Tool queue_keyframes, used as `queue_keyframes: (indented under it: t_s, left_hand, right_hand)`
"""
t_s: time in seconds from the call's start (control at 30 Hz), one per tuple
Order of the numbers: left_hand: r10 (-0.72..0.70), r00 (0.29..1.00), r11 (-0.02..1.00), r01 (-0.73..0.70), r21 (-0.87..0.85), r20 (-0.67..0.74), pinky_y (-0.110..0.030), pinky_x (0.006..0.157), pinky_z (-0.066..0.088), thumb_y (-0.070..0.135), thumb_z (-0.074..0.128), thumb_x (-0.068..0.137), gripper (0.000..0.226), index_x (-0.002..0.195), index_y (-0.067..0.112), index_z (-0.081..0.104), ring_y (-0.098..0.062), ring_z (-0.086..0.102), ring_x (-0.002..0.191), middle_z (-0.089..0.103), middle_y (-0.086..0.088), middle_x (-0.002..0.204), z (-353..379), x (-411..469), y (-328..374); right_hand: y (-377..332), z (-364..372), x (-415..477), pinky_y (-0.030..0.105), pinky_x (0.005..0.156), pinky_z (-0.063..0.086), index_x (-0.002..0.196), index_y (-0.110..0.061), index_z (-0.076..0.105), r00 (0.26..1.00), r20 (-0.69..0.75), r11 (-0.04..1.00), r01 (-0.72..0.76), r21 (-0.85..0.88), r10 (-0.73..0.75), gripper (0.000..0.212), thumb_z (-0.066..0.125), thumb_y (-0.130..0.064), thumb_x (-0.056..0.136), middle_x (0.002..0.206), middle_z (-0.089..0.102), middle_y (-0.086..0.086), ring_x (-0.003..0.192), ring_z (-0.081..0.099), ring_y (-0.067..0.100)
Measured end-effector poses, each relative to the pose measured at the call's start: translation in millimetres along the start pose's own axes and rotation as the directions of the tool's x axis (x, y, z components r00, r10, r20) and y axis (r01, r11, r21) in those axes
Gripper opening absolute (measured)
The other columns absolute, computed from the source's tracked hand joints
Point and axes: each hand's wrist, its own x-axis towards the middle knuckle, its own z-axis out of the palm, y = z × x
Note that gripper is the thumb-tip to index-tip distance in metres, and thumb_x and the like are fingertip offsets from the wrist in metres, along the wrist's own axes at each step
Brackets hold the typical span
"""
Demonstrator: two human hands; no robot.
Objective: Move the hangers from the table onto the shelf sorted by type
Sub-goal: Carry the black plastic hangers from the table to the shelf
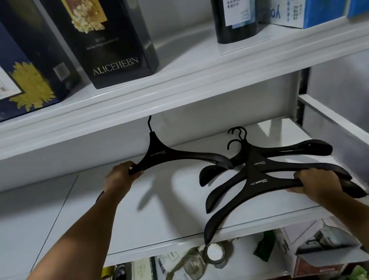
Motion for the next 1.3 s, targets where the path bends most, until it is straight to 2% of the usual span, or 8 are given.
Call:
queue_keyframes:
  t_s: [0.3,0.43,0.6,0.73,0.9,1.03,1.23,1.3]
  left_hand:
    - [-0.026,1.000,0.999,0.026,0.036,0.007,-0.025,0.053,0.031,0.048,0.061,0.086,0.022,0.096,0.029,0.064,-0.018,0.053,0.070,0.057,0.003,0.080,3.8,0.9,5.3]
    - [-0.017,1.000,0.999,0.017,0.047,0.001,-0.027,0.061,0.033,0.048,0.060,0.086,0.024,0.100,0.028,0.064,-0.018,0.052,0.077,0.059,0.003,0.086,2.3,2.9,9.4]
    - [0.000,1.000,1.000,0.001,0.015,-0.012,-0.028,0.062,0.033,0.048,0.060,0.086,0.022,0.096,0.029,0.064,-0.018,0.053,0.079,0.061,0.001,0.089,1.9,0.0,6.0]
    - [0.009,1.000,1.000,-0.009,-0.010,-0.006,-0.027,0.064,0.035,0.046,0.061,0.086,0.021,0.095,0.028,0.064,-0.020,0.055,0.080,0.062,0.000,0.091,-0.2,1.4,-7.1]
    - [0.026,1.000,1.000,-0.026,0.002,-0.002,-0.027,0.064,0.034,0.049,0.060,0.086,0.024,0.098,0.029,0.064,-0.021,0.057,0.084,0.062,0.002,0.091,-6.1,8.8,-25.1]
    - [0.011,1.000,1.000,-0.012,0.009,0.005,-0.027,0.057,0.029,0.051,0.059,0.086,0.026,0.097,0.028,0.063,-0.016,0.052,0.075,0.061,0.005,0.086,-13.3,17.9,-42.8]
    - [-0.007,0.999,1.000,0.006,0.017,0.042,-0.027,0.065,0.037,0.056,0.057,0.085,0.032,0.096,0.027,0.062,-0.022,0.061,0.085,0.064,0.002,0.090,-15.4,30.1,-79.0]
    - [-0.006,0.999,1.000,0.006,0.006,0.054,-0.027,0.064,0.037,0.055,0.057,0.085,0.031,0.096,0.027,0.062,-0.020,0.058,0.080,0.061,0.003,0.086,-13.1,33.1,-93.2]
  right_hand:
    - [13.9,4.7,2.9,0.027,0.077,0.046,0.102,-0.026,0.063,0.996,-0.024,0.994,-0.082,0.079,0.084,0.042,0.054,-0.063,0.084,0.097,0.069,-0.006,0.095,0.066,0.014]
    - [10.3,1.8,0.0,0.027,0.080,0.046,0.106,-0.024,0.060,0.997,-0.027,0.996,-0.067,0.054,0.069,0.041,0.054,-0.060,0.087,0.102,0.068,-0.006,0.099,0.064,0.014]
    - [4.2,-3.2,-6.2,0.025,0.085,0.048,0.112,-0.022,0.060,0.999,-0.028,0.998,-0.044,-0.035,0.043,0.046,0.053,-0.061,0.087,0.106,0.067,-0.005,0.104,0.061,0.013]
    - [-8.1,-13.3,-7.6,0.026,0.088,0.048,0.124,-0.024,0.052,0.999,-0.045,0.996,-0.001,-0.087,-0.003,0.052,0.052,-0.060,0.088,0.117,0.064,-0.004,0.110,0.060,0.015]
    - [-37.0,-36.5,-4.0,0.027,0.089,0.045,0.136,-0.024,0.042,0.987,-0.144,0.986,0.041,-0.163,-0.065,0.055,0.038,-0.059,0.094,0.121,0.060,-0.004,0.111,0.058,0.016]
    - [-72.6,-61.4,2.4,0.031,0.086,0.046,0.137,-0.023,0.044,0.972,-0.224,0.996,0.053,-0.072,-0.067,0.051,0.041,-0.053,0.096,0.120,0.061,0.000,0.107,0.060,0.020]
    - [-141.0,-88.5,12.5,0.033,0.091,0.042,0.138,-0.022,0.043,0.956,-0.270,0.993,0.105,-0.047,-0.113,0.048,0.039,-0.048,0.098,0.131,0.055,0.002,0.112,0.056,0.022]
    - [-163.3,-95.8,16.4,0.032,0.093,0.041,0.140,-0.024,0.040,0.950,-0.280,0.990,0.131,-0.045,-0.138,0.047,0.039,-0.046,0.099,0.134,0.053,0.002,0.116,0.055,0.021]
